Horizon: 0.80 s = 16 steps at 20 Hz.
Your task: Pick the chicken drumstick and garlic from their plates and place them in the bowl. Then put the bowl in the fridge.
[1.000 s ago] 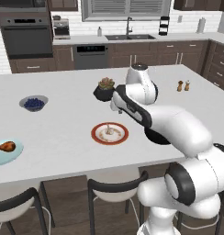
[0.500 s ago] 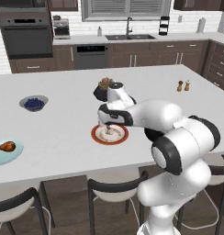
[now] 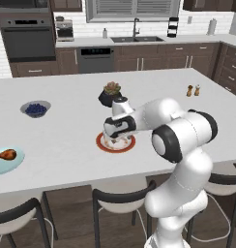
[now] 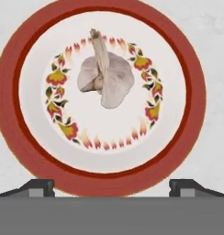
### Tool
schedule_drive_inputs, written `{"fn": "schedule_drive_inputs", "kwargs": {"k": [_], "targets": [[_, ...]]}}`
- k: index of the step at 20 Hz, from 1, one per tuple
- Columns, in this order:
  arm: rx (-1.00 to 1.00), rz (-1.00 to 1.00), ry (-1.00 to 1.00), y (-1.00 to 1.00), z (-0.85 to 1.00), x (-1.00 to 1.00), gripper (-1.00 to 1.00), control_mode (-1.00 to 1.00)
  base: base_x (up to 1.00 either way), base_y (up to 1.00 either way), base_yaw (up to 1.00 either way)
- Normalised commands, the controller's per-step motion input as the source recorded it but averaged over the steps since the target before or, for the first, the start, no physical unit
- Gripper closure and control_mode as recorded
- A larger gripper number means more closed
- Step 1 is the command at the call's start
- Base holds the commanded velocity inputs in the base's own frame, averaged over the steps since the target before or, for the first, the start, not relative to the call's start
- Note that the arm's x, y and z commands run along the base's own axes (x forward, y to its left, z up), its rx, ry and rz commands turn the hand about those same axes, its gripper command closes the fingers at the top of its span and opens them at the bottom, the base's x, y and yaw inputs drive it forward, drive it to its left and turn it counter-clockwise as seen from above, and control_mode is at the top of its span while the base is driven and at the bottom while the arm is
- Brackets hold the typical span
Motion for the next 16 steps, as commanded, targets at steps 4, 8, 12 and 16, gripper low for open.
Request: {"fn": "schedule_drive_inputs", "kwargs": {"k": [4, 8, 12, 16], "targets": [[0.02, 0.00, 0.01, 0.00, -0.13, 0.54, -1.00, -1.00, 0.00, 0.00, 0.00], [0.02, 0.00, 0.00, 0.02, -0.20, 0.42, -1.00, -1.00, 0.00, 0.00, 0.00], [0.00, 0.00, 0.02, 0.09, -0.44, 0.09, -1.00, -1.00, 0.00, 0.00, 0.00], [0.00, 0.00, 0.00, 0.14, -0.44, 0.15, -1.00, -1.00, 0.00, 0.00, 0.00]]}}
